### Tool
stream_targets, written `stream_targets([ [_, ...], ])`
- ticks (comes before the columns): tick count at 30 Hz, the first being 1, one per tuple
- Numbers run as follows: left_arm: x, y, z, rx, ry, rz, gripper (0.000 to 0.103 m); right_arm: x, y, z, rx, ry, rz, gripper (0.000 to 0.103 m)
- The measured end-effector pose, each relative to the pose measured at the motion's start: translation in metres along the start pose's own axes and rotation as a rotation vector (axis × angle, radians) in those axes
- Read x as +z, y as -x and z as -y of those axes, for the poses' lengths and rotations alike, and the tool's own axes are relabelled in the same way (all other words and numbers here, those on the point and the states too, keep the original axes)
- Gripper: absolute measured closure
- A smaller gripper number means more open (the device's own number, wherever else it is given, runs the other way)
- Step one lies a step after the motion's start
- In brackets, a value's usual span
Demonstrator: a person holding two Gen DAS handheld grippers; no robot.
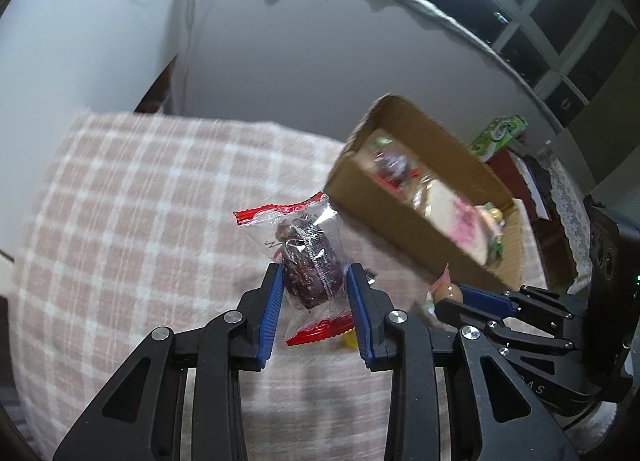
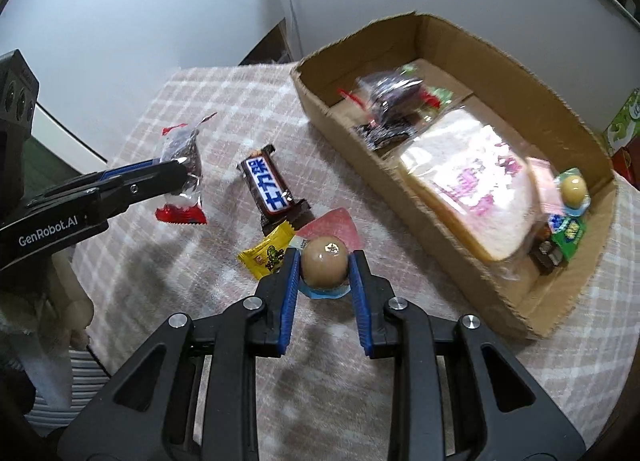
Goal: Organize snacks
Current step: 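Carry the fruit bag and egg candy into the box and open both tools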
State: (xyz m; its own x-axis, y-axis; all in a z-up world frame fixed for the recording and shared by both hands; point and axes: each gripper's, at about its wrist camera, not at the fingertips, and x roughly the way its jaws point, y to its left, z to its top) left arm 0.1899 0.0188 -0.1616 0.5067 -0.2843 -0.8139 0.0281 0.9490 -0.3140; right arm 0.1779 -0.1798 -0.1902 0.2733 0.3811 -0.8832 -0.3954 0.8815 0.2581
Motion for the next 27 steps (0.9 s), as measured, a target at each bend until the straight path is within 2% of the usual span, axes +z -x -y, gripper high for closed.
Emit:
stream_targets([
  [14, 0.032, -0.002, 0.044, -0.044, -0.112, 0.044, 0.072, 0.015, 0.056, 0.036, -0.029, -0.065, 0.108, 0.077],
  [21, 0.047, -0.007, 0.054, -0.061, -0.132, 0.05, 0.072, 0.022, 0.062, 0.059, -0.075, -0.09, 0.13, 0.077],
  [27, 0.062, -0.029, 0.072, -0.09, -0.157, 0.024, 0.072, 0.032, 0.058, 0.087, -0.132, -0.123, 0.131, 0.077],
])
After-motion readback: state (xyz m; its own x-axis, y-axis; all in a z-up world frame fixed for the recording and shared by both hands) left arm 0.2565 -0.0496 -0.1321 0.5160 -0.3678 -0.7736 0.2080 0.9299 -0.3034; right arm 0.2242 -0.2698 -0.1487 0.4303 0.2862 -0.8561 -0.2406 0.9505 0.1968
